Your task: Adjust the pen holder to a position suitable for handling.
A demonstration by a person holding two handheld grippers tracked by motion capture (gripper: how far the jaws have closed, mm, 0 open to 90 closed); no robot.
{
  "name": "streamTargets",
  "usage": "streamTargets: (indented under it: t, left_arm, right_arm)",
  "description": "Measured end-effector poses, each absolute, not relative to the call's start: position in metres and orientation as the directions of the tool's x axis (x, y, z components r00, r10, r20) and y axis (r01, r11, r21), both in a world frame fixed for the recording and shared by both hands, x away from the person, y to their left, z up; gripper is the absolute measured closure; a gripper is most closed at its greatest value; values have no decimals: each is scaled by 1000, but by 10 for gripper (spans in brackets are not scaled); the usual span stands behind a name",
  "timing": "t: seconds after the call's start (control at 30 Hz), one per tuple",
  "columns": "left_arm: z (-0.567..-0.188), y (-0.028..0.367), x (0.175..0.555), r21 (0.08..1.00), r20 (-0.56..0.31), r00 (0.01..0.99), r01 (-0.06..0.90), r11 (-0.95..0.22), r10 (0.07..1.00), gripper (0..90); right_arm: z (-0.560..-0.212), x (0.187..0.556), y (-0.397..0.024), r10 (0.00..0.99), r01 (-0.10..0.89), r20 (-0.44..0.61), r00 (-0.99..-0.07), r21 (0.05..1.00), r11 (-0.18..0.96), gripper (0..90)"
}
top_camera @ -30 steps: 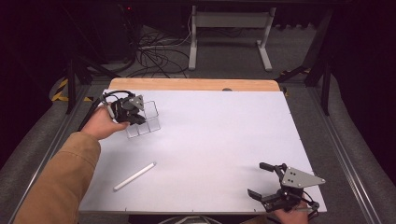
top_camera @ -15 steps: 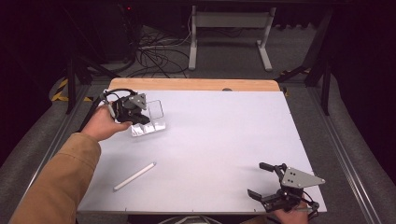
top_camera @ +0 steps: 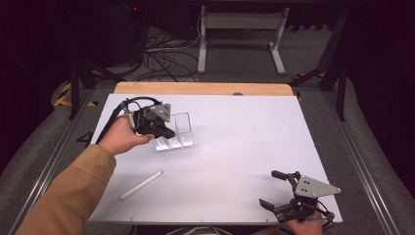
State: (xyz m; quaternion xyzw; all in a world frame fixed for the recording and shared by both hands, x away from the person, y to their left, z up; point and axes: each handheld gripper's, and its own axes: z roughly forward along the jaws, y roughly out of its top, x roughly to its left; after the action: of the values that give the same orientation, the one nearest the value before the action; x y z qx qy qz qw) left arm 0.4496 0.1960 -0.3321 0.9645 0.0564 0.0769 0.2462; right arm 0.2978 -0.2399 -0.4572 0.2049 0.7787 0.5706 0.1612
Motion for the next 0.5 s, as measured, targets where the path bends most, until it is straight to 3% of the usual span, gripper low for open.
streamTargets:
  t: [0.5]
  left_arm:
    - [-355,131,437,469,52,996,39,-882,72,881]
  right_arm:
    - [-457,297,-241,505,131,-19,-863,957,259,32]
